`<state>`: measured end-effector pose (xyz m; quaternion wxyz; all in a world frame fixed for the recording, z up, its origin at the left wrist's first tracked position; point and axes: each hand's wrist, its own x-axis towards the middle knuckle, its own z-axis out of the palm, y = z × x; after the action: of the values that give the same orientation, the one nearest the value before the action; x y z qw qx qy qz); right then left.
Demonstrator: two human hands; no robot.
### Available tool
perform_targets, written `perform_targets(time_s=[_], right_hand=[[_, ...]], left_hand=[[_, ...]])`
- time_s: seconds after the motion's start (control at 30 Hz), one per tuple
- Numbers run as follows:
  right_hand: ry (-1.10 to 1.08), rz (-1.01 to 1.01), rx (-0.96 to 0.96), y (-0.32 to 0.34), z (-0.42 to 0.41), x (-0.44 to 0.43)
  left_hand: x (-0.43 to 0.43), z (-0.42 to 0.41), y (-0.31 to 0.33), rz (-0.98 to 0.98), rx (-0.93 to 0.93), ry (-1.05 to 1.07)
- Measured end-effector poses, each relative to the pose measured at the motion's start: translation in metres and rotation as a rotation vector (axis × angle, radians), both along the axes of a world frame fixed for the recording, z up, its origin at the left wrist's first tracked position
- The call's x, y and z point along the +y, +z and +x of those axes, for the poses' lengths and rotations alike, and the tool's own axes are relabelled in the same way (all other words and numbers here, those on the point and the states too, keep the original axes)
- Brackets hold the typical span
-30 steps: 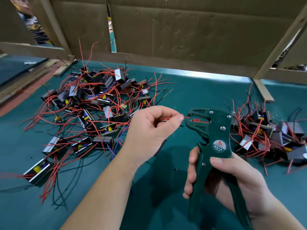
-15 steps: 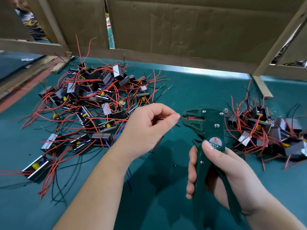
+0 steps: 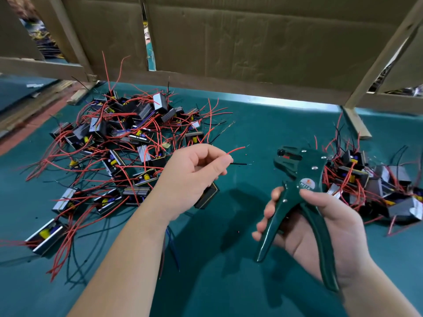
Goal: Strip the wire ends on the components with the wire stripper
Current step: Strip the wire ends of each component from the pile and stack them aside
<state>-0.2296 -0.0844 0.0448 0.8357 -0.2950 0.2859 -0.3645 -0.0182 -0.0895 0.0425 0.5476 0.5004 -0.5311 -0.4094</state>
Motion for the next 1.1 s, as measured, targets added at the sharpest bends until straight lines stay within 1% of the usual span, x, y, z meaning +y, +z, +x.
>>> perform_targets(time_s=[0.17, 0.27, 0.37, 0.6, 0.73, 0.9, 1.1], right_hand=[[0.148, 0.011, -0.007, -0.002, 0.006, 0.007], [0.224, -0.01, -0.026, -0.003, 0.007, 0.01], [0.274, -0.068, -0.03, -0.003, 0.008, 0.012], [0.243, -0.129, 0.026, -0.004, 0.01, 0.012], [0.265, -0.159, 0.054, -0.004, 0.01, 0.012], [0.27, -0.173, 0.066, -0.004, 0.009, 0.013], [0.293, -0.156, 0.042, -0.003, 0.008, 0.012]], left_hand=[[0.001, -0.002, 0.002, -0.05, 0.12, 0.016], [0.001, -0.003, 0.003, -0.075, 0.152, 0.042], [0.001, -0.005, 0.005, -0.09, 0.132, 0.057], [0.001, -0.01, 0.003, -0.119, -0.008, 0.034], [0.002, -0.013, 0.005, -0.157, -0.065, 0.067], [0.004, -0.012, 0.008, -0.178, -0.054, 0.102], [0.004, -0.011, 0.01, -0.192, -0.022, 0.069]])
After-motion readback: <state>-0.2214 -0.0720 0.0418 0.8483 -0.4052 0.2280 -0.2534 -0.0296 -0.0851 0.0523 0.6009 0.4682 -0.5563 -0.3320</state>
